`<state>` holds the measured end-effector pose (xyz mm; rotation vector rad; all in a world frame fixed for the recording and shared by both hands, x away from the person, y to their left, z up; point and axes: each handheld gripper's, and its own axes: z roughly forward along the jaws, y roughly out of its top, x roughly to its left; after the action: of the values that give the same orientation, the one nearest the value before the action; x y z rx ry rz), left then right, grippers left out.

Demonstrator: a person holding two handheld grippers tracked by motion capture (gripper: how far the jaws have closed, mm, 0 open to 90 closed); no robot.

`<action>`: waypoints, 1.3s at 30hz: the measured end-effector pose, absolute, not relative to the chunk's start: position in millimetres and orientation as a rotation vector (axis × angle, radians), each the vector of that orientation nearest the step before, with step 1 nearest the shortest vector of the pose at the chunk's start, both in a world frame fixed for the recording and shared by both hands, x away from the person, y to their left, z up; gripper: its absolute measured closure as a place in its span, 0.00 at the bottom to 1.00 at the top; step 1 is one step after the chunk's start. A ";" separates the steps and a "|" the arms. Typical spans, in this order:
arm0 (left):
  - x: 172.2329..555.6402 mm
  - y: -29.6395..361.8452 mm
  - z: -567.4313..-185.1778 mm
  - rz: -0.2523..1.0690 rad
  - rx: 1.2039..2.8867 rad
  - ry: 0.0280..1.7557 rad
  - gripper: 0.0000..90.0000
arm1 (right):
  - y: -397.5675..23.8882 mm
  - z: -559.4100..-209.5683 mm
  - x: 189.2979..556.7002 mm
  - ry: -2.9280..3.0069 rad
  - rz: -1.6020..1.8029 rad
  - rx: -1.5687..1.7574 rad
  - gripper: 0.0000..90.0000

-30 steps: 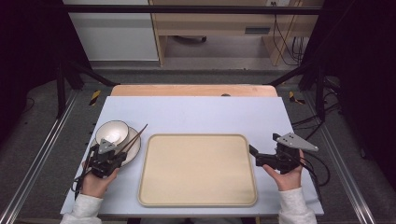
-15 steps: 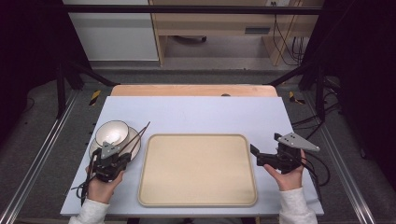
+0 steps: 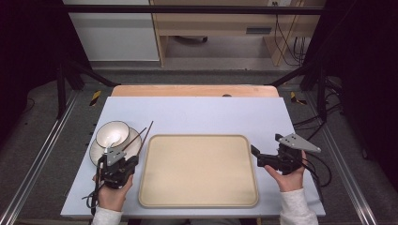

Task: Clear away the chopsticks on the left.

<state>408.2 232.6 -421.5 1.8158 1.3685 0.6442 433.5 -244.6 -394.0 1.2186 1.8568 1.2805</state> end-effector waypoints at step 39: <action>394.9 184.8 -474.6 0.658 1.729 1.526 0.94 | -241.9 -395.3 435.1 1.883 1.296 1.204 0.02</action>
<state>394.9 184.8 -474.6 1.7293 1.5258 0.6582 435.1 -241.9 -395.3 1.2043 1.8826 1.2959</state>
